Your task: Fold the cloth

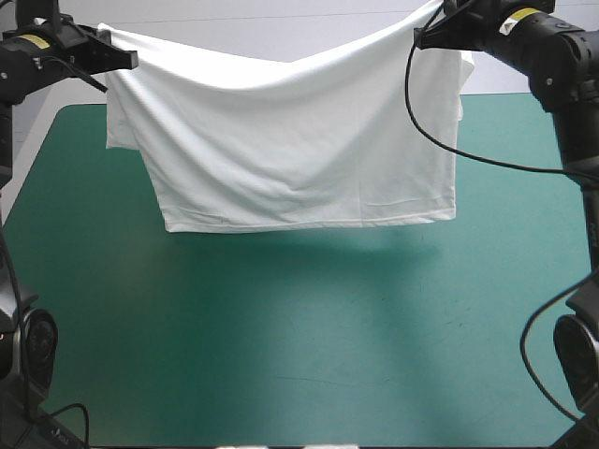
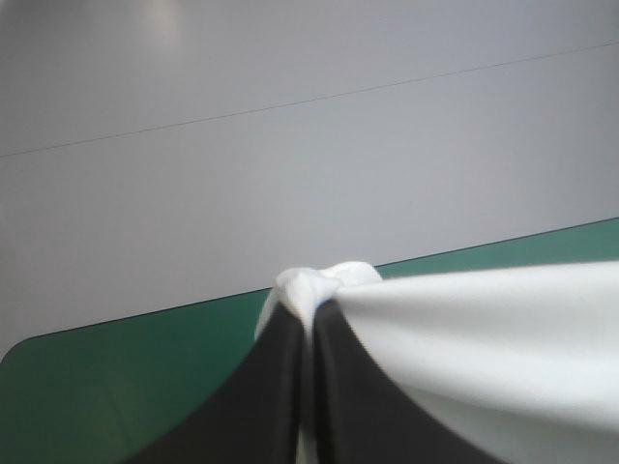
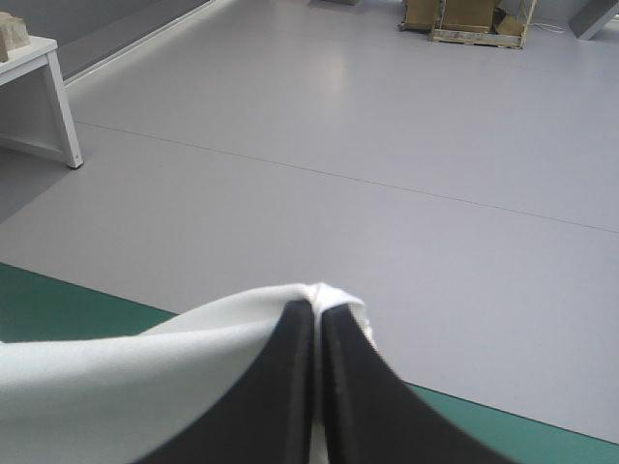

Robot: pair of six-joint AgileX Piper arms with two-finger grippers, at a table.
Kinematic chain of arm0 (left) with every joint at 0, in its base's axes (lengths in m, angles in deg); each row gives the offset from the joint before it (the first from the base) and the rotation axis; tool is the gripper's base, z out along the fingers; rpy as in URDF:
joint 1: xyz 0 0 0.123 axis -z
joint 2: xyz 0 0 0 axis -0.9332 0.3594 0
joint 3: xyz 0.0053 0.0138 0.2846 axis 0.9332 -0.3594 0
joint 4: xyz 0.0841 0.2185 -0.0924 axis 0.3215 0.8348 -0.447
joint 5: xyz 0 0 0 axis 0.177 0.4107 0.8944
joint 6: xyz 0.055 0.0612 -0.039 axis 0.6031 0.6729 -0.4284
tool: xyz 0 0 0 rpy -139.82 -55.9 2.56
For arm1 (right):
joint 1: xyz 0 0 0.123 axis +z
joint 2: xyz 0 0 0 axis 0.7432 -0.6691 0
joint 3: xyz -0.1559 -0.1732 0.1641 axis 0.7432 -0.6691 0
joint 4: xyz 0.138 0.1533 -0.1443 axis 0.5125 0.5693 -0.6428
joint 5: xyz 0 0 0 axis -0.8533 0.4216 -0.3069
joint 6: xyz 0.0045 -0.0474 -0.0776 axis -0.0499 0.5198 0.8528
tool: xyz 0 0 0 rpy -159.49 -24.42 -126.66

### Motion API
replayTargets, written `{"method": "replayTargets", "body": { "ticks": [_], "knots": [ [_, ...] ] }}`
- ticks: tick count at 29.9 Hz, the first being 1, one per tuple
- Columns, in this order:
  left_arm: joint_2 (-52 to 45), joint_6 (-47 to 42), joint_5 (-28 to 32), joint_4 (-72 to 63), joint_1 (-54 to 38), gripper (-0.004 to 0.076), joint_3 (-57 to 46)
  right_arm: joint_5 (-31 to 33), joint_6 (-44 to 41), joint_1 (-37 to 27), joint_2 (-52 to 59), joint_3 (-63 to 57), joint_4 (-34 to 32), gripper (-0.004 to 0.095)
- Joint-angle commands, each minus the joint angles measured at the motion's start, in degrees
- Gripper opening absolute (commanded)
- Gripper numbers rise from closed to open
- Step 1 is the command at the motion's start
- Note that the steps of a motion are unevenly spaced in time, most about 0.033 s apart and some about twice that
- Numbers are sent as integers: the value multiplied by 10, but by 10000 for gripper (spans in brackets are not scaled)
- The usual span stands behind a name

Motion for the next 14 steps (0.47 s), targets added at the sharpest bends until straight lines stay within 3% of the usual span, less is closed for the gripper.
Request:
{"method": "replayTargets", "body": {
  "ticks": [1,5,9,14],
  "knots": [
    [7,10,65,-18,1,19,51,-96,5,-2,-11,52,1,-18],
    [34,12,53,-20,1,19,117,-67,5,-2,-44,128,1,-17],
    [38,13,26,-33,1,19,144,4,4,-2,-54,160,-1,-17],
    [47,13,-58,-32,1,19,132,155,-47,-2,-70,158,-39,-17]
  ]
}}
